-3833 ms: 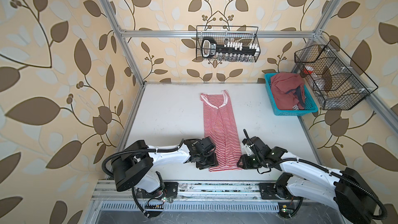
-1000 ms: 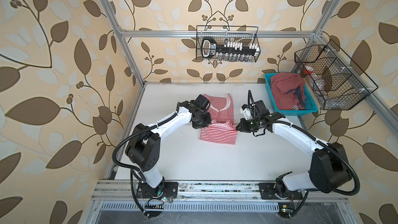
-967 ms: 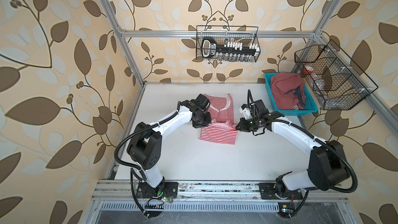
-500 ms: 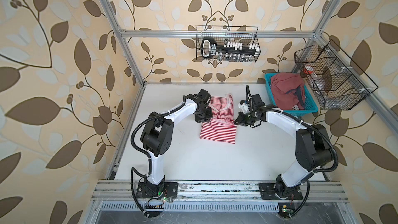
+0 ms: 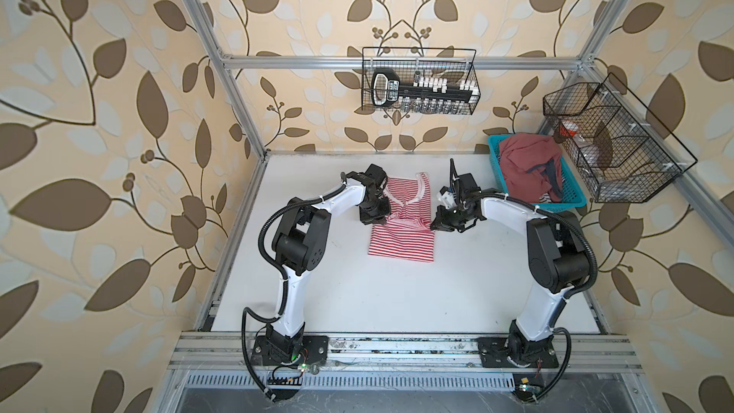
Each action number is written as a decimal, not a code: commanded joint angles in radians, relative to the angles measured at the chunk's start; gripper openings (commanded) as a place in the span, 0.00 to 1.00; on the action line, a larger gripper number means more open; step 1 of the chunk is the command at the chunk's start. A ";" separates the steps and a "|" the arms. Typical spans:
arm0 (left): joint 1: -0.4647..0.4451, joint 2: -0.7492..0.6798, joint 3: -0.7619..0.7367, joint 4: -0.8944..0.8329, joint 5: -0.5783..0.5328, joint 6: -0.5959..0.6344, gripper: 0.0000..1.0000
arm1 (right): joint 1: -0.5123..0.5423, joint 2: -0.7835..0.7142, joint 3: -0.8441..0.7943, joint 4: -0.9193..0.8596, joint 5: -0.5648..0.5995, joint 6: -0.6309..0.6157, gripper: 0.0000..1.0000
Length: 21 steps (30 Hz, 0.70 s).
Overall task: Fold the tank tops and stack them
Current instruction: 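Lay the folded hem down near the straps and open both grippers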
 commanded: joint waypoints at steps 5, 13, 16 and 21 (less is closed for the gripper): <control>0.035 0.000 0.059 -0.018 0.024 -0.004 0.24 | -0.010 0.033 0.065 0.014 -0.027 -0.016 0.26; 0.046 0.011 0.093 0.012 0.061 -0.041 0.31 | -0.024 0.035 0.082 0.040 -0.066 0.008 0.37; 0.058 0.040 0.112 0.025 0.079 -0.062 0.30 | -0.033 0.065 0.100 0.052 -0.088 0.021 0.37; 0.092 0.070 0.103 0.087 0.123 -0.124 0.17 | -0.049 0.113 0.121 0.079 -0.125 0.047 0.30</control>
